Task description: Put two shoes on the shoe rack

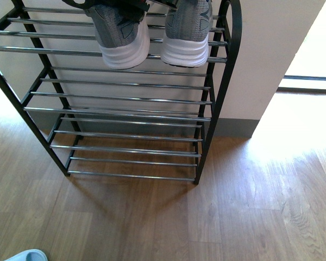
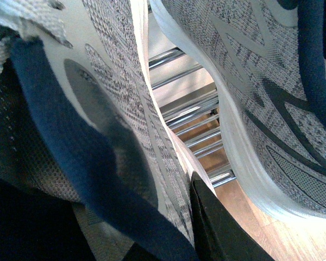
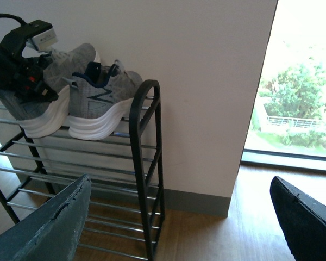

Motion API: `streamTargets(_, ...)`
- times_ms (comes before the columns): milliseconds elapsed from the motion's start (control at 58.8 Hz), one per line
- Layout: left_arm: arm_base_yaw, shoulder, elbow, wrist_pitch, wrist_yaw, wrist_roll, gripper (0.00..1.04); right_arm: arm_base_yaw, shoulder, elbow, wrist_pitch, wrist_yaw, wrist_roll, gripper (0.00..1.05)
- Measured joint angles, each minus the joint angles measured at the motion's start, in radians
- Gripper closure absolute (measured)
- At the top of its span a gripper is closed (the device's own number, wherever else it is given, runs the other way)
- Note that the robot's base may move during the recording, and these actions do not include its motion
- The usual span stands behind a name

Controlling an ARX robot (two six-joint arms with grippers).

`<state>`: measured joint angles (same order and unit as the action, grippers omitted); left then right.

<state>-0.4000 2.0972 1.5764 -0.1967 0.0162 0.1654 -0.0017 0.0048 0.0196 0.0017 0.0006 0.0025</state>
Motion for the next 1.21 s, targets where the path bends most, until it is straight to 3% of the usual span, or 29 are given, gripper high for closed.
streamTargets(272,-0.014,0.001,0.034,-0.009,0.014,0.0,0.61,0.0,0.0,0.0,0.0,0.0,0.0,0.09)
streamTargets(476,-0.022,-0.003,0.048,-0.014,0.013,0.005,0.15,0.0,0.0,0.0,0.0,0.0,0.0,0.09)
streamTargets(527,-0.021,-0.007,0.048,-0.009,0.013,0.008,0.08,0.0,0.0,0.0,0.0,0.0,0.0,0.09)
streamTargets(850,-0.013,-0.16,-0.092,0.095,0.032,0.022,0.09,0.0,0.0,0.0,0.0,0.0,0.0,0.09)
streamTargets(1208,-0.003,-0.517,-0.478,0.392,-0.118,0.017,0.09,0.0,0.0,0.0,0.0,0.0,0.0,0.09)
